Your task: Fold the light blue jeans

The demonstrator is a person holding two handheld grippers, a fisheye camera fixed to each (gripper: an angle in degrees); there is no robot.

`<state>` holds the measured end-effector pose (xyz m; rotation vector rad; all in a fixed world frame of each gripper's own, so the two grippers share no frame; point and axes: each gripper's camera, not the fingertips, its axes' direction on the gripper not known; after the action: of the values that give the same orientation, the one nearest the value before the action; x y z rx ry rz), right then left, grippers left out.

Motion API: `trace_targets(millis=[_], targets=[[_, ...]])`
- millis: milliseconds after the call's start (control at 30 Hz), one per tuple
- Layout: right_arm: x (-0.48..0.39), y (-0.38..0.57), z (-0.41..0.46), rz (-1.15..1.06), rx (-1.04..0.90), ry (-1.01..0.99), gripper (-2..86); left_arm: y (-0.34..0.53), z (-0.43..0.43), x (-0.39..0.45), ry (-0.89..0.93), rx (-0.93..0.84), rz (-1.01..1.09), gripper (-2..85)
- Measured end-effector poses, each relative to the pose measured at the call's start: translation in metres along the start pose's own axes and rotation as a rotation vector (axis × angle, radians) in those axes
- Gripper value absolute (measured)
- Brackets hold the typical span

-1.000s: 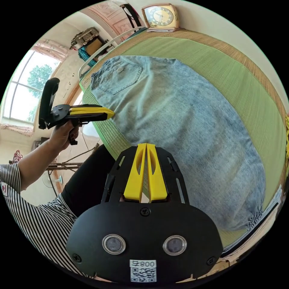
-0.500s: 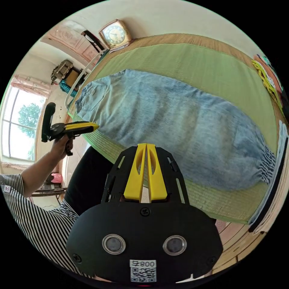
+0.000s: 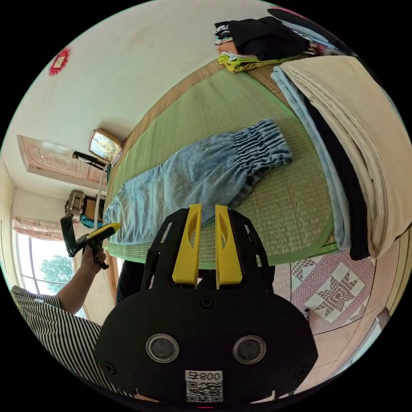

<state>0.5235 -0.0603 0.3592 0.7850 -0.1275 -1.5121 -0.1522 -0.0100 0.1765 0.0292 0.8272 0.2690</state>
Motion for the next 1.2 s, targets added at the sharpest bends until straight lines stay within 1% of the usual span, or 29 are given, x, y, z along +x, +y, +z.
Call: trace_targets(millis=[133, 267, 367, 500, 667, 767, 900, 967, 1200], targets=[[0.031, -0.019, -0.032, 0.088, 0.054, -0.010, 8.8, -0.064, 0.058, 0.048, 0.101, -0.023, 0.140, 0.9], [0.053, -0.041, -0.048, 0.140, 0.066, -0.051, 9.8, -0.128, 0.110, 0.088, 0.143, -0.066, 0.274, 3.4], [0.063, -0.054, -0.059, 0.163, 0.072, -0.075, 9.4, -0.175, 0.149, 0.108, 0.151, -0.130, 0.338, 6.2], [0.073, -0.064, -0.076, 0.191, 0.089, -0.128, 9.4, -0.223, 0.184, 0.129, 0.144, -0.153, 0.415, 7.6], [0.084, -0.073, -0.088, 0.214, 0.092, -0.181, 9.3, -0.278, 0.245, 0.152, 0.125, -0.283, 0.515, 9.1], [0.089, -0.078, -0.095, 0.212, 0.089, -0.197, 8.1, -0.296, 0.278, 0.163, 0.109, -0.378, 0.566, 9.2], [0.094, -0.079, -0.103, 0.205, 0.102, -0.218, 7.1, -0.305, 0.296, 0.169, 0.084, -0.416, 0.614, 8.0], [0.095, -0.081, -0.104, 0.205, 0.099, -0.225, 6.4, -0.309, 0.305, 0.168, 0.154, -0.461, 0.611, 5.3], [0.094, -0.080, -0.113, 0.203, 0.100, -0.234, 3.7, -0.313, 0.301, 0.168, 0.157, -0.436, 0.619, 2.6]])
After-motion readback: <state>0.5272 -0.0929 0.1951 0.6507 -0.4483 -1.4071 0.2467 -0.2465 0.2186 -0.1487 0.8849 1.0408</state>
